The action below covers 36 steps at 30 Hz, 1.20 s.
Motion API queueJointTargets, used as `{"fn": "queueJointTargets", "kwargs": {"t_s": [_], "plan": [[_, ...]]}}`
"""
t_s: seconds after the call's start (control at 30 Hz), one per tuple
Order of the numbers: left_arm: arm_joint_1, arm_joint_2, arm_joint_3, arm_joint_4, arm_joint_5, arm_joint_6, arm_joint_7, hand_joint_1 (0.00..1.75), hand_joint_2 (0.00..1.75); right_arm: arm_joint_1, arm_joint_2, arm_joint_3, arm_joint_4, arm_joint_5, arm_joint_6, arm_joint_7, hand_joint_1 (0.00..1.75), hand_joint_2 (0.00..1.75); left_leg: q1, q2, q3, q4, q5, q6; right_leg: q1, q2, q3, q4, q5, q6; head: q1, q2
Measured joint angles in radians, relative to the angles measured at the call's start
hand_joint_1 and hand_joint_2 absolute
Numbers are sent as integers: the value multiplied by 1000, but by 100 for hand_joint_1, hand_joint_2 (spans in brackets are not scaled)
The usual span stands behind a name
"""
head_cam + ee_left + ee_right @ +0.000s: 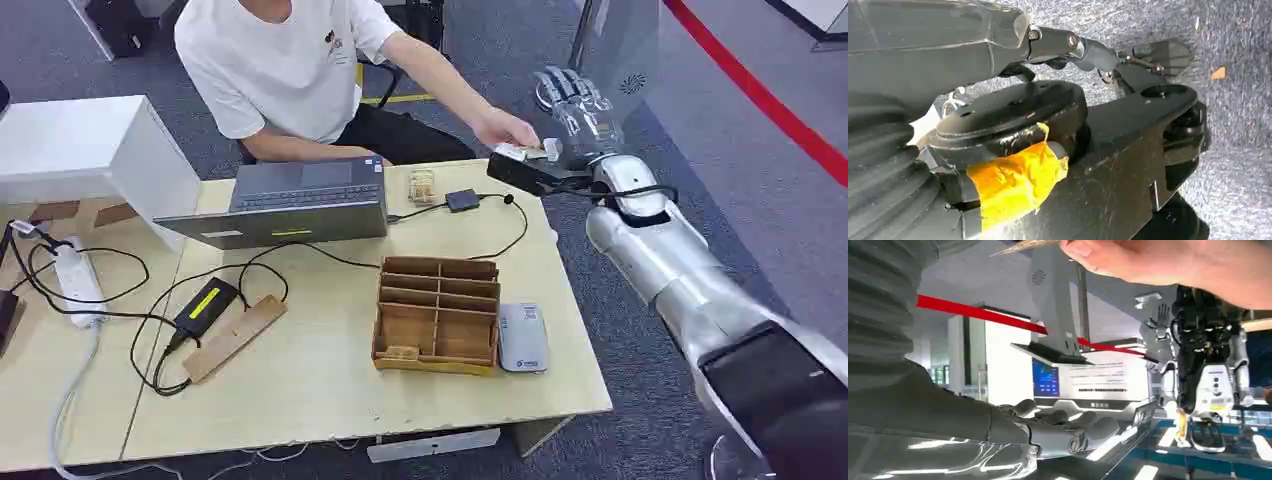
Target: Pass the card to the sensor for recognition and then transmit it.
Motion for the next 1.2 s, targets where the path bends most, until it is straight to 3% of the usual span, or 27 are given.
{"fn": "queueJointTargets", "kwargs": {"t_s": [0.03, 0.33, 0.93, 1.2], "plan": [[0, 0, -3, 0, -3, -7, -11, 0, 175, 0, 2, 3, 1, 0, 1, -5, 175, 175, 0, 0, 0, 0, 0, 0, 0, 0, 0, 0, 0, 0, 0, 0], [4, 0, -16, 6, 0, -37, -59, 0, 175, 4, 17, 13, 15, -34, 15, -42, 175, 175, 0, 0, 0, 0, 0, 0, 0, 0, 0, 0, 0, 0, 0, 0], [6, 1, -31, 14, 12, -48, -85, 0, 175, 24, 17, 6, -13, -40, 32, -45, 175, 175, 0, 0, 0, 0, 0, 0, 0, 1, -1, 0, 0, 0, 0, 0], [6, 1, -32, 14, 34, -42, -80, 0, 175, 99, -35, -25, -126, -58, 11, -69, 175, 175, 0, 0, 0, 0, 0, 0, 0, 1, -1, 0, 0, 0, 0, 0]]}}
